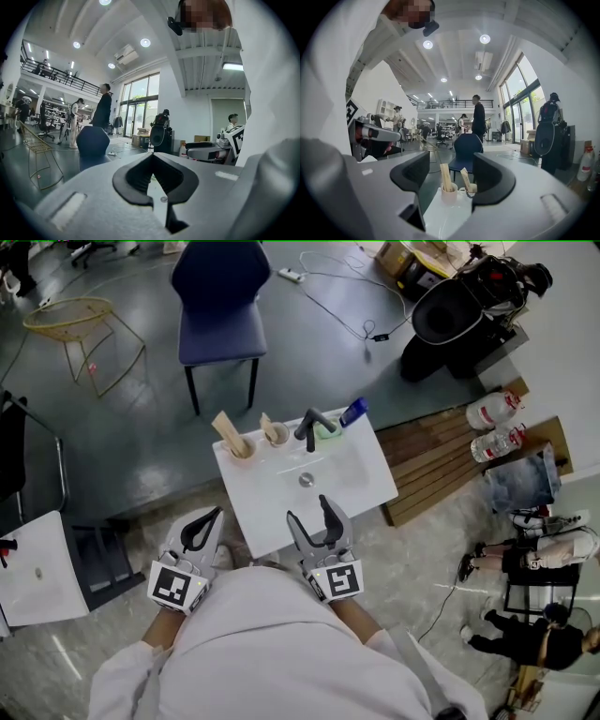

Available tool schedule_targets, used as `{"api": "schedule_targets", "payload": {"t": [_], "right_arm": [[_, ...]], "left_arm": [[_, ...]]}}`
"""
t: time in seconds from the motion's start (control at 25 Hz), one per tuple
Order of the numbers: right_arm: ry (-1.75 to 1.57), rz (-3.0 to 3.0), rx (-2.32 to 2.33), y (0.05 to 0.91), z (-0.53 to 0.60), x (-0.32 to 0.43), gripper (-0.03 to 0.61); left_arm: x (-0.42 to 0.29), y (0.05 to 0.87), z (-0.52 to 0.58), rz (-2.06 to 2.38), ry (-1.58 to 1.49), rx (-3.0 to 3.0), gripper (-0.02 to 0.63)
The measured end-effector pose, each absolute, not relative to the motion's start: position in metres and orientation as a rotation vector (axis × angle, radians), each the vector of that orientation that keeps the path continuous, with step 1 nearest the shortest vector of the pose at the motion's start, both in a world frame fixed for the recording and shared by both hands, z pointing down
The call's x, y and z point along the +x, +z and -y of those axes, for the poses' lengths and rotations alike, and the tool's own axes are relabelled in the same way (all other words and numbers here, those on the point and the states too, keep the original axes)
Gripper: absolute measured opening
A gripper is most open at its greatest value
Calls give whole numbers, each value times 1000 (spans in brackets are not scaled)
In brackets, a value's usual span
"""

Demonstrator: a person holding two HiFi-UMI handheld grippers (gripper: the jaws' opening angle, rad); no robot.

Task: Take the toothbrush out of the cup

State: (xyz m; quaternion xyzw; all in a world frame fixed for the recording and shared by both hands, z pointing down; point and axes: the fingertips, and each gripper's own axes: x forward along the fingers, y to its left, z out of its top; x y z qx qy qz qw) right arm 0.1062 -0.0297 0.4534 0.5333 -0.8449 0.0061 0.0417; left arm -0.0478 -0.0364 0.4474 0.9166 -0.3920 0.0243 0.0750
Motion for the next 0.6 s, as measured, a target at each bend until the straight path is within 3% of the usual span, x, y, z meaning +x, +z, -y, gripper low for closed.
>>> {"api": "schedule_targets", "payload": {"t": [0.6], "right_arm": [[2, 2506, 1527, 521, 66, 107, 249]], "left_arm": [[-72, 448, 33, 1294, 87, 2715, 5]]}}
